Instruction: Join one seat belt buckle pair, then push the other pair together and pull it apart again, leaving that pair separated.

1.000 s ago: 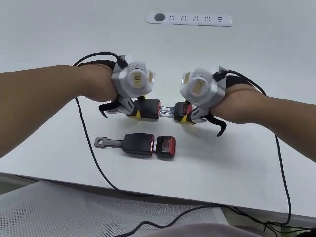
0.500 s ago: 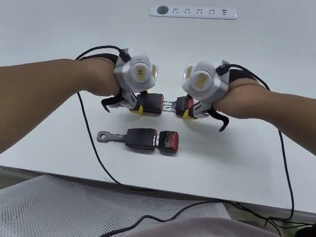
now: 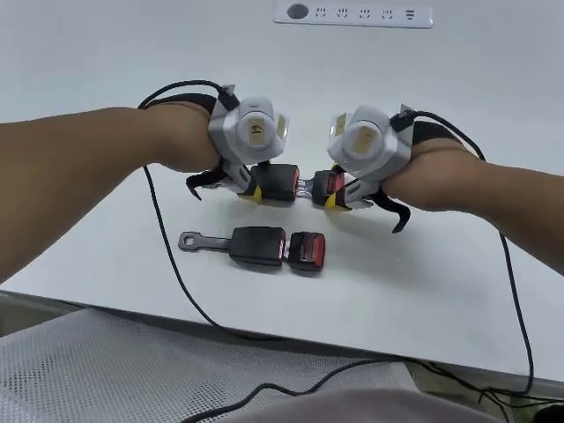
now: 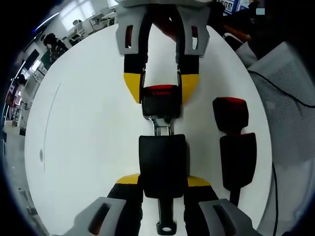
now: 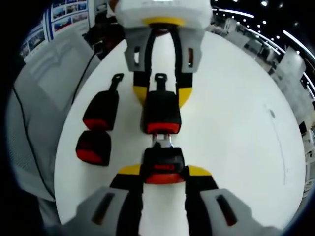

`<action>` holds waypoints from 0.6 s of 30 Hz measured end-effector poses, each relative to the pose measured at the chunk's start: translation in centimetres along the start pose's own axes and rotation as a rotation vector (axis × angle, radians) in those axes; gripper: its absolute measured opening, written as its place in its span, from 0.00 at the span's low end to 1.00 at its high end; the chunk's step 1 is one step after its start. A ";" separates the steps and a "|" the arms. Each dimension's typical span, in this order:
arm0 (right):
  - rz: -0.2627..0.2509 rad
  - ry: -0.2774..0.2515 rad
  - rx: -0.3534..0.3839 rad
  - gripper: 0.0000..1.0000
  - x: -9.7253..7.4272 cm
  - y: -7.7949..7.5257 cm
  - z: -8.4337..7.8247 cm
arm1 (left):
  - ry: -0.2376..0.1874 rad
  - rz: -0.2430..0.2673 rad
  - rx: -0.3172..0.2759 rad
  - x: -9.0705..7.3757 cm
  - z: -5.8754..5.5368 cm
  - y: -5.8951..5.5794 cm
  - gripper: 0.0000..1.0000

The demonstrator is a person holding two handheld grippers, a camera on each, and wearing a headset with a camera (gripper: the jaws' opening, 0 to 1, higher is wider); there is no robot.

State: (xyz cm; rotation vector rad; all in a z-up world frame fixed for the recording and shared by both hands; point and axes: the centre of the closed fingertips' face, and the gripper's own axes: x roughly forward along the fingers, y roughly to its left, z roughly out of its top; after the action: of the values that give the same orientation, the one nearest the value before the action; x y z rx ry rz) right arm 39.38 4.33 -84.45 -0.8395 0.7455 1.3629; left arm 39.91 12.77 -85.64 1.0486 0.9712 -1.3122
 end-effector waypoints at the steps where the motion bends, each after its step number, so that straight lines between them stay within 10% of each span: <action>1: -0.005 0.002 -0.013 0.30 0.0 0.0 0.1 | 0.006 -0.004 0.009 0.0 0.0 0.0 0.32; 18: -0.011 -0.022 0.007 0.29 0.9 0.1 1.7 | 0.010 -0.016 0.001 0.3 -0.3 0.2 0.32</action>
State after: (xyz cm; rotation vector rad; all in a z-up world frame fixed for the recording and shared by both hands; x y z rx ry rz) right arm 39.35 6.23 -84.34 -0.8208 0.7275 1.3566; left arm 40.10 12.97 -85.97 1.0513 0.9886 -1.3215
